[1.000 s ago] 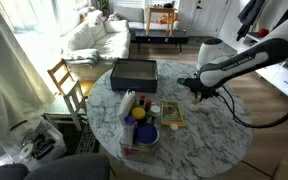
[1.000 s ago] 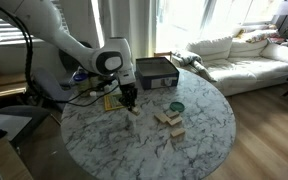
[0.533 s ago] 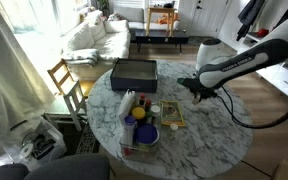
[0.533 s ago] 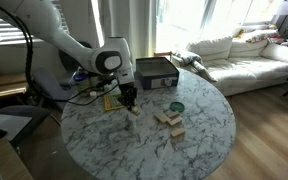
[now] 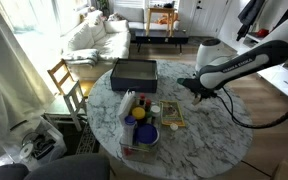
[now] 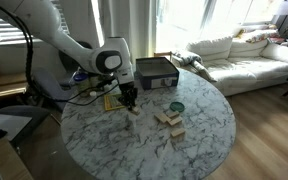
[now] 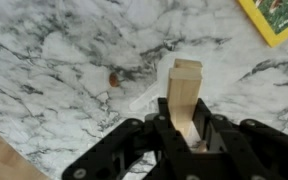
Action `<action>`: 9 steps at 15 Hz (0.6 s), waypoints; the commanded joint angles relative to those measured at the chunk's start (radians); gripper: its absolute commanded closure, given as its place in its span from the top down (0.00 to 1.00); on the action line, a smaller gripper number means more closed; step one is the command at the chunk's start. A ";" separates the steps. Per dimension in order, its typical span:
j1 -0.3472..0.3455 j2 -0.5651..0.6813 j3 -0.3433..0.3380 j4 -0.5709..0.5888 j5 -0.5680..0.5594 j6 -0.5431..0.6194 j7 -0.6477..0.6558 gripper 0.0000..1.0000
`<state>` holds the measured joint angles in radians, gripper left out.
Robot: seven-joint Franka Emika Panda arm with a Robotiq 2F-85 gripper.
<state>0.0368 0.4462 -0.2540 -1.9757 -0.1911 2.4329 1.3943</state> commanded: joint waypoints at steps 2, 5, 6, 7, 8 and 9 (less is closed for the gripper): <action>0.017 -0.001 -0.016 -0.007 -0.041 -0.009 0.043 0.07; 0.017 0.000 -0.012 -0.005 -0.043 -0.008 0.049 0.07; 0.018 0.002 -0.011 -0.003 -0.044 -0.009 0.052 0.07; 0.019 0.003 -0.010 -0.003 -0.044 -0.009 0.052 0.07; 0.022 0.005 -0.011 -0.002 -0.048 -0.010 0.055 0.07; 0.024 0.007 -0.012 -0.001 -0.050 -0.010 0.059 0.07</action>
<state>0.0447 0.4465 -0.2551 -1.9757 -0.2120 2.4329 1.4149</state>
